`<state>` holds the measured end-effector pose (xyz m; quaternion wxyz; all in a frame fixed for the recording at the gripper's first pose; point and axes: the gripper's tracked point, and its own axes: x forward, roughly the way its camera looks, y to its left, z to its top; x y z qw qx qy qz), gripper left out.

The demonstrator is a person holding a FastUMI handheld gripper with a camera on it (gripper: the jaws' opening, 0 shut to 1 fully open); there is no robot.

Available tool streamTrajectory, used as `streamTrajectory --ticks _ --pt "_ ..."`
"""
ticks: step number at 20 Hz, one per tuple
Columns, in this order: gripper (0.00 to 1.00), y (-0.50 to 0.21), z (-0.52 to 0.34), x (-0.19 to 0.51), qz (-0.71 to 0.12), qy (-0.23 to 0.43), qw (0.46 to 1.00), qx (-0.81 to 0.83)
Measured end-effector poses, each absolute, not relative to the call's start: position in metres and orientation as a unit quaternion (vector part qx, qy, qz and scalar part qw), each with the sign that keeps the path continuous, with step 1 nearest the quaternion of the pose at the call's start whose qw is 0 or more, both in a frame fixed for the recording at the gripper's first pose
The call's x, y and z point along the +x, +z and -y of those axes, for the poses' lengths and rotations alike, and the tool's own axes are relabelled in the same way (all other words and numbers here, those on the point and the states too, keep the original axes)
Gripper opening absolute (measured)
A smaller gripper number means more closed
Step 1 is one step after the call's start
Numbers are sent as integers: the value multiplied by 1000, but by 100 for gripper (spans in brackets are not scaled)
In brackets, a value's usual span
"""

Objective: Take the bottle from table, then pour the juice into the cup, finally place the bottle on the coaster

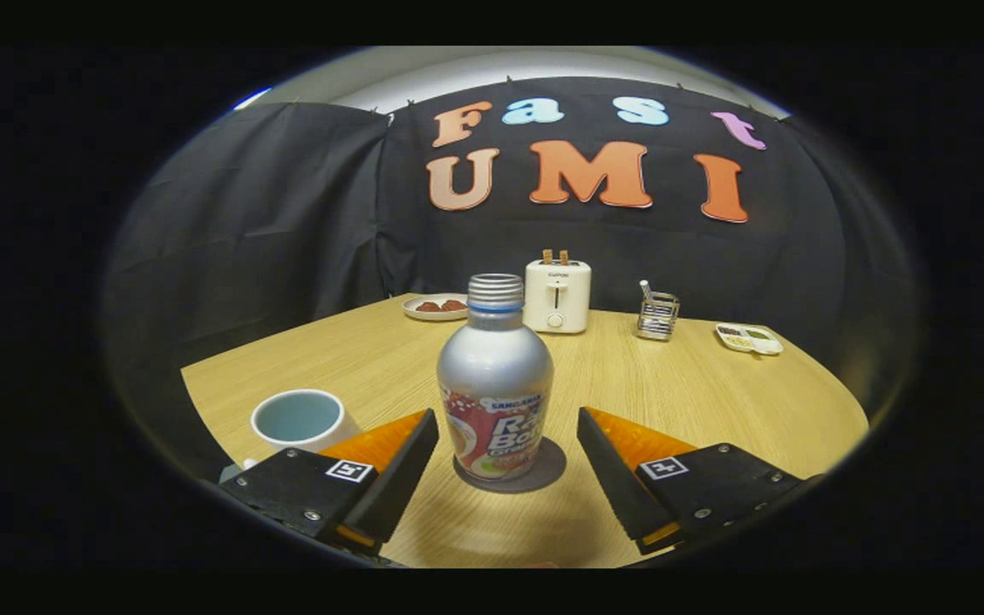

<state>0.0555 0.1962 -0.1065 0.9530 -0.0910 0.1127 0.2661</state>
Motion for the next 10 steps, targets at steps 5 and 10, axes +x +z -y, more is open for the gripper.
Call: streamTrajectory --ticks 5,10 --pt "98 -81 -162 31 -100 255 958 -83" --pt "97 -52 -109 13 -79 206 973 -71"
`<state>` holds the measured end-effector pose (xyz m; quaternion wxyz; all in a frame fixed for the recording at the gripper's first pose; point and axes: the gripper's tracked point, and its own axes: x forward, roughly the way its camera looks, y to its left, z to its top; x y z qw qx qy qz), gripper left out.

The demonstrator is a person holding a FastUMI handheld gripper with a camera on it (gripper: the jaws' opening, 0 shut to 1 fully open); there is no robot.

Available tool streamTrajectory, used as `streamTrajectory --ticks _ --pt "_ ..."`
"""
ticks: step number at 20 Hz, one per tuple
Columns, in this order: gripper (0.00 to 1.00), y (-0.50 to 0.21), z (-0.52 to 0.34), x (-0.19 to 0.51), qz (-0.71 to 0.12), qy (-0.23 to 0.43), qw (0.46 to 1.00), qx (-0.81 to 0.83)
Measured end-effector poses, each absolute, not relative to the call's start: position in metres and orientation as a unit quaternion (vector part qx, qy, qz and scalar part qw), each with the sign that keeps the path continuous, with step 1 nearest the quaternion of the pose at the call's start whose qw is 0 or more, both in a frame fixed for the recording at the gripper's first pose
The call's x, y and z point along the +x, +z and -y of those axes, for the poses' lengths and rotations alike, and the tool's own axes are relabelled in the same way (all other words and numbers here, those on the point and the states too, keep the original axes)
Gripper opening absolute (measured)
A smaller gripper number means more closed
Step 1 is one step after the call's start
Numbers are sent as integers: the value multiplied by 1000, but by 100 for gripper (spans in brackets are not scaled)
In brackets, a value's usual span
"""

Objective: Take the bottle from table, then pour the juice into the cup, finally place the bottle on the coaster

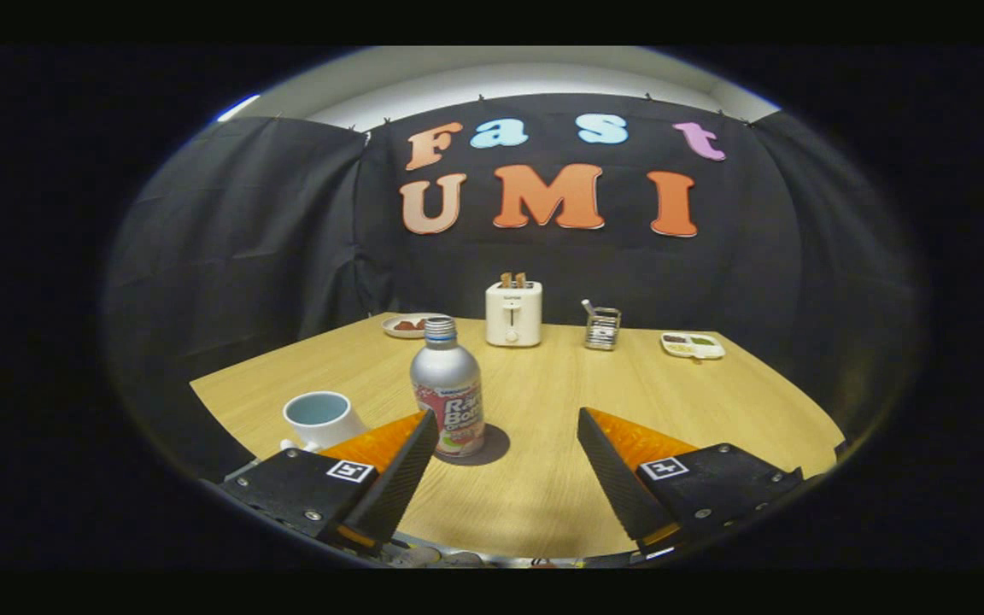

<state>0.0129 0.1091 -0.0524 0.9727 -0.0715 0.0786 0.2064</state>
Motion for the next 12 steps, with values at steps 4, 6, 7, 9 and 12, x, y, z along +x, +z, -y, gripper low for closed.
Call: streamTrajectory --ticks 4,6,7,9,12 --pt "97 -33 -63 1 -60 152 985 -59" --pt "97 -30 -43 -2 -52 120 990 -51" --pt "97 -30 -36 -5 -50 110 991 -50" --pt "97 -31 -32 -9 -51 102 992 -49" --pt "97 -36 -32 -13 -54 96 992 -55"
